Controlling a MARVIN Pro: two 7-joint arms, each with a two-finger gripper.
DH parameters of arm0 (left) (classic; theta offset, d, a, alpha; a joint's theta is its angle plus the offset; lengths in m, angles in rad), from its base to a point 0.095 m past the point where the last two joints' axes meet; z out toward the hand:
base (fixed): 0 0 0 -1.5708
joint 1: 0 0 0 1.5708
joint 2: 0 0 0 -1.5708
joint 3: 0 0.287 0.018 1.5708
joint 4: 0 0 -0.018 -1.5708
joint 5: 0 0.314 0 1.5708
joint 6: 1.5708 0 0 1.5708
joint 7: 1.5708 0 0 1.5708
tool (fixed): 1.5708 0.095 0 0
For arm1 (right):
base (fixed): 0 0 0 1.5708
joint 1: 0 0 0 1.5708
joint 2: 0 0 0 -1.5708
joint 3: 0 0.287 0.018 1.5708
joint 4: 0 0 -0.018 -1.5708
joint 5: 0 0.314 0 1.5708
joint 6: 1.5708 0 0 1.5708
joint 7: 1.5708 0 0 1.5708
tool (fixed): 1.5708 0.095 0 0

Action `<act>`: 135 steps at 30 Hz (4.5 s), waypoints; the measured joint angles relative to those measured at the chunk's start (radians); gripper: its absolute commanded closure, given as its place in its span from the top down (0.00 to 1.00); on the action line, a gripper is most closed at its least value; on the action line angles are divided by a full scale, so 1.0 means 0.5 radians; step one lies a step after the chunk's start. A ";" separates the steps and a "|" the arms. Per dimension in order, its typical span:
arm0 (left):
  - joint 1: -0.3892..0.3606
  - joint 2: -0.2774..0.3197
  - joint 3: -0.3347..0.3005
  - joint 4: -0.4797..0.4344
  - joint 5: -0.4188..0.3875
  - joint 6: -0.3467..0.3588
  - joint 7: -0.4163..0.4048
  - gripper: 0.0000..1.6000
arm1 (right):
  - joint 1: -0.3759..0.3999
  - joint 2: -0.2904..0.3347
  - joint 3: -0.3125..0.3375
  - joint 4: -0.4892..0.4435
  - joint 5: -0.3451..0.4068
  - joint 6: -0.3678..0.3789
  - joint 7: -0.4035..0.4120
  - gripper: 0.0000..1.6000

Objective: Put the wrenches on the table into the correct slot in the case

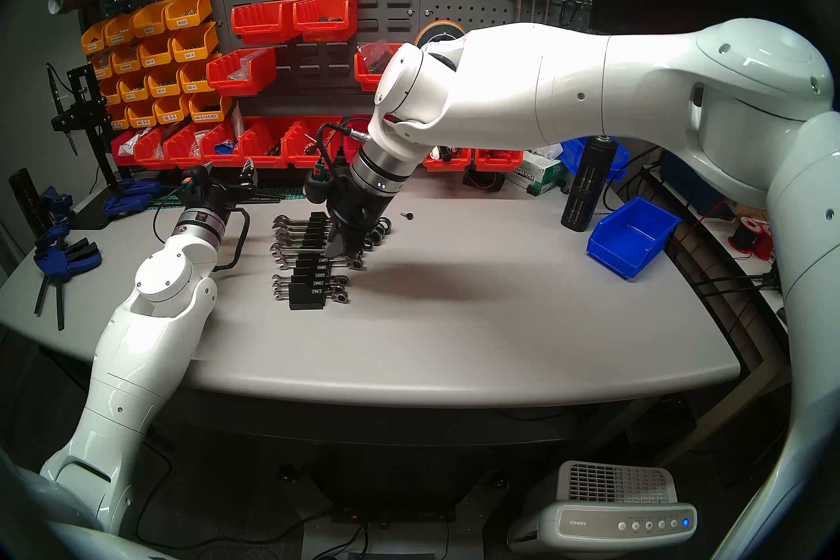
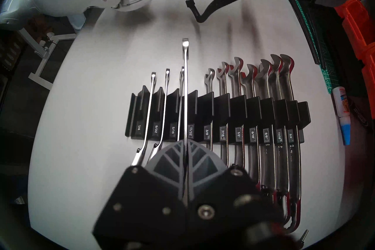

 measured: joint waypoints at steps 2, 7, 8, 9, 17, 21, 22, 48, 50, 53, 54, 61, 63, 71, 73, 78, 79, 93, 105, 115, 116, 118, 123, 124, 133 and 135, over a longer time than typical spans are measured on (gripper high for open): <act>0.000 0.000 0.000 0.000 0.000 0.000 0.000 1.00 | -0.003 -0.002 -0.004 0.001 0.003 0.000 -0.007 0.00; 0.000 0.000 0.000 0.000 0.000 0.000 0.000 1.00 | -0.011 -0.002 -0.014 0.006 0.014 0.001 -0.032 0.00; 0.000 0.000 0.000 0.000 0.000 0.000 0.000 1.00 | -0.013 -0.002 -0.015 0.008 0.017 0.001 -0.037 0.00; 0.000 0.000 0.000 0.000 0.000 0.000 0.000 1.00 | -0.014 -0.002 -0.016 0.010 0.019 0.001 -0.041 0.00; 0.000 0.000 0.000 0.000 0.000 0.000 0.000 1.00 | -0.032 -0.002 -0.027 0.041 0.037 -0.006 -0.052 0.00; 0.000 0.000 0.000 0.000 0.000 0.000 0.000 1.00 | -0.037 -0.005 -0.033 0.053 0.042 -0.012 -0.052 0.00; 0.000 0.000 0.000 0.000 0.000 0.000 0.000 1.00 | -0.039 -0.006 -0.035 0.056 0.043 -0.012 -0.052 0.00; 0.000 0.000 0.000 0.000 0.000 0.000 0.000 1.00 | -0.063 -0.126 -0.072 0.201 0.032 -0.073 0.052 0.00; 0.000 0.000 0.000 0.000 0.000 0.000 0.000 1.00 | -0.063 -0.130 -0.074 0.207 0.027 -0.075 0.057 0.00; 0.000 0.000 0.000 0.000 0.000 0.000 0.000 1.00 | -0.062 -0.135 -0.075 0.215 0.021 -0.078 0.064 0.00; 0.000 0.000 0.000 0.000 0.000 0.000 0.000 1.00 | -0.062 -0.137 -0.075 0.219 0.019 -0.079 0.067 0.00; 0.000 0.000 0.000 0.000 0.000 0.000 0.000 1.00 | -0.062 -0.141 -0.077 0.238 0.011 -0.081 0.077 0.00; 0.000 0.000 0.000 0.000 0.000 0.000 0.000 1.00 | -0.062 -0.141 -0.079 0.239 0.010 -0.081 0.080 0.00; 0.000 0.000 0.000 0.000 0.000 0.000 0.000 1.00 | -0.063 -0.135 -0.085 0.241 0.014 -0.080 0.081 0.00; 0.000 0.000 0.000 0.000 0.000 0.000 0.000 1.00 | -0.063 -0.134 -0.086 0.242 0.017 -0.080 0.081 0.00; 0.000 0.000 0.000 0.000 0.000 0.000 0.000 1.00 | -0.063 -0.134 -0.090 0.244 0.024 -0.080 0.079 0.00; 0.000 0.000 0.000 0.000 0.000 0.000 0.000 1.00 | -0.064 -0.135 -0.092 0.246 0.027 -0.080 0.078 0.00; 0.000 0.000 0.000 0.000 0.000 0.000 0.000 1.00 | -0.077 -0.199 -0.101 0.321 0.049 -0.080 0.098 0.00; 0.000 0.000 0.000 0.000 0.000 0.000 0.000 1.00 | -0.080 -0.240 -0.110 0.341 0.059 -0.074 0.128 0.00; 0.000 0.000 0.000 0.000 0.000 0.000 0.000 1.00 | -0.084 -0.239 -0.121 0.353 0.069 -0.073 0.107 0.00; 0.000 0.000 0.000 0.000 0.000 0.000 0.000 1.00 | -0.084 -0.239 -0.123 0.355 0.070 -0.073 0.107 0.00; 0.000 0.000 0.000 0.000 0.000 0.000 0.000 1.00 | -0.084 -0.239 -0.126 0.360 0.071 -0.073 0.108 0.00; 0.000 0.000 0.000 0.000 0.000 0.000 0.000 1.00 | -0.085 -0.240 -0.132 0.374 0.072 -0.076 0.131 0.00; 0.000 0.000 0.000 0.000 0.000 0.000 0.000 1.00 | -0.085 -0.241 -0.134 0.376 0.073 -0.076 0.137 0.00; 0.000 0.000 0.000 0.000 0.000 0.000 0.000 1.00 | -0.085 -0.264 -0.145 0.397 0.074 -0.077 0.169 0.00; 0.000 0.000 0.000 0.000 0.000 0.000 0.000 1.00 | -0.086 -0.270 -0.146 0.402 0.075 -0.077 0.171 0.00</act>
